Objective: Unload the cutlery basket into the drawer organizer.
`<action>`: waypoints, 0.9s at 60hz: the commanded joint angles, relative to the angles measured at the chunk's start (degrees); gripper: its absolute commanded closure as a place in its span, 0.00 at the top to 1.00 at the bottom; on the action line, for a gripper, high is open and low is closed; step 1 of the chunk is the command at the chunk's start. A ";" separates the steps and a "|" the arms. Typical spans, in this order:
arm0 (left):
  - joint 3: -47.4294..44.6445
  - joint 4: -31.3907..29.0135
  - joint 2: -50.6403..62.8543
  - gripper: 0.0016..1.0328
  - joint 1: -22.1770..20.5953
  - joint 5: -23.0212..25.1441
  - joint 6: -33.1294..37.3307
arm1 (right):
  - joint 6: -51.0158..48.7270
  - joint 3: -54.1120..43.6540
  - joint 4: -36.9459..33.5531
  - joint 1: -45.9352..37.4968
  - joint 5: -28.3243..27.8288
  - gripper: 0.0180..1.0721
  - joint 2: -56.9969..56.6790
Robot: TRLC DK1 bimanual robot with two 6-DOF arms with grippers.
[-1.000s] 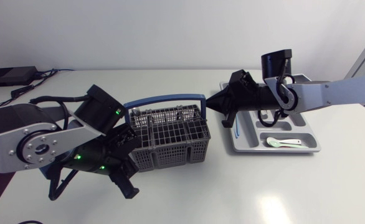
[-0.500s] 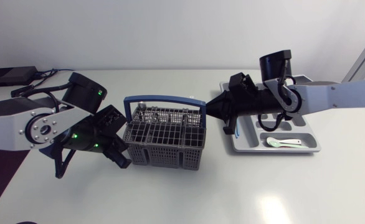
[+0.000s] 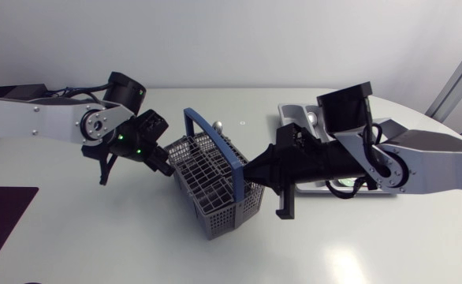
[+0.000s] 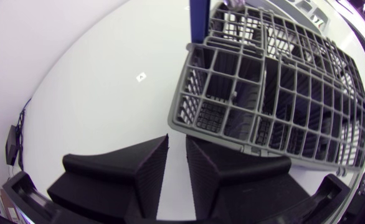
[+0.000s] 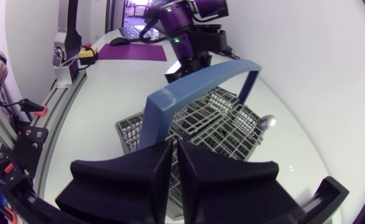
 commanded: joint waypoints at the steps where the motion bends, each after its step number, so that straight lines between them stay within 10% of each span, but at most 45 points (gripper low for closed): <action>1: 4.80 1.02 3.67 0.22 0.27 0.01 0.44 | 2.91 -1.92 1.79 0.18 1.32 0.12 -0.75; 21: 8.06 1.10 7.01 0.22 1.32 0.10 0.35 | -1.49 -2.44 3.64 -14.24 0.26 0.12 4.78; 54: 21.15 -0.74 16.86 0.22 2.90 6.07 -2.90 | 1.68 -8.07 7.95 -1.23 4.30 0.12 5.84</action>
